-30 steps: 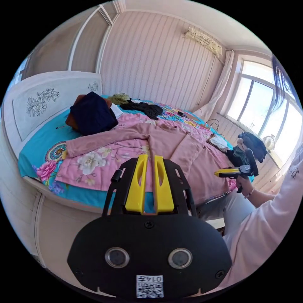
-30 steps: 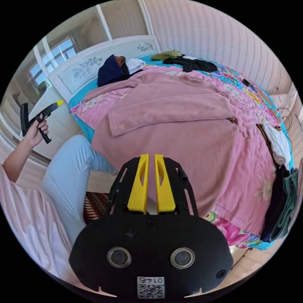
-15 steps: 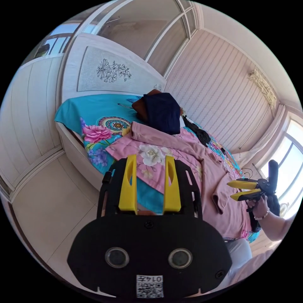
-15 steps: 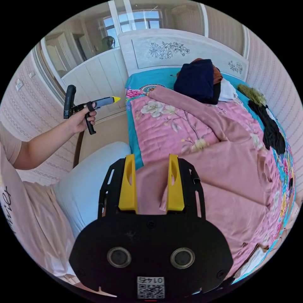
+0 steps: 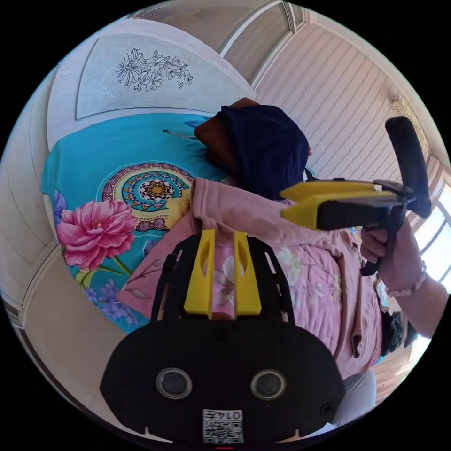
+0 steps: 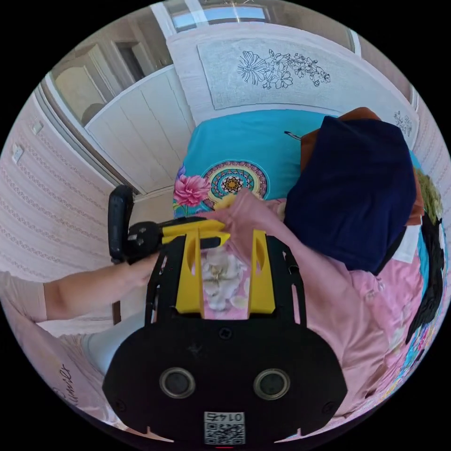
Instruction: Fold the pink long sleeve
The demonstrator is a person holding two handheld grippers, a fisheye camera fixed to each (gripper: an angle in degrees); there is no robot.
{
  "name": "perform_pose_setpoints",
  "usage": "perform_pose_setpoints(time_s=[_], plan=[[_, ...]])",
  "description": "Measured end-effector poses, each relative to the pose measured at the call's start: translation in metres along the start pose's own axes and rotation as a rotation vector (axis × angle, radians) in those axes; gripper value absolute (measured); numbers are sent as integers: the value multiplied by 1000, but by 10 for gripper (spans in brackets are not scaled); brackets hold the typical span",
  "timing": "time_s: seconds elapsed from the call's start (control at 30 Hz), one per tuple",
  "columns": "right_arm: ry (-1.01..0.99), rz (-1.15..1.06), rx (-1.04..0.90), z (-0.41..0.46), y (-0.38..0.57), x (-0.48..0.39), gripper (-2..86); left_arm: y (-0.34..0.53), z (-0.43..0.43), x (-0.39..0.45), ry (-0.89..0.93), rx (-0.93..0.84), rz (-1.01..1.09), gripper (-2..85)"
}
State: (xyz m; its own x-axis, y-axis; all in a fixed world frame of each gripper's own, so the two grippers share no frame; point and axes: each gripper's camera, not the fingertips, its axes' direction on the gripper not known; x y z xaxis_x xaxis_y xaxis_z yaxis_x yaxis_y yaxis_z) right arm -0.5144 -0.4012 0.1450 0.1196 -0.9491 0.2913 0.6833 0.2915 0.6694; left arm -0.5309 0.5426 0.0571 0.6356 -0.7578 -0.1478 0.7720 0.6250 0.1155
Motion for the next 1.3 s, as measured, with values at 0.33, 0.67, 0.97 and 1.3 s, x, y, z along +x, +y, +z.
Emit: perform_pose_setpoints(time_s=[0.33, 0.67, 0.97, 1.3], plan=[[112, 38, -212, 82, -57, 13, 67, 24, 10, 14, 19, 44, 18, -9], [-13, 170, 185, -149, 120, 9, 24, 70, -95, 210, 209, 154, 479, -10], [78, 531, 284, -273, 369, -19, 23, 185, -81, 409, 513, -62, 643, -10], [134, 730, 474, -359, 502, -14, 23, 223, -27, 539, 644, -177, 833, -10]])
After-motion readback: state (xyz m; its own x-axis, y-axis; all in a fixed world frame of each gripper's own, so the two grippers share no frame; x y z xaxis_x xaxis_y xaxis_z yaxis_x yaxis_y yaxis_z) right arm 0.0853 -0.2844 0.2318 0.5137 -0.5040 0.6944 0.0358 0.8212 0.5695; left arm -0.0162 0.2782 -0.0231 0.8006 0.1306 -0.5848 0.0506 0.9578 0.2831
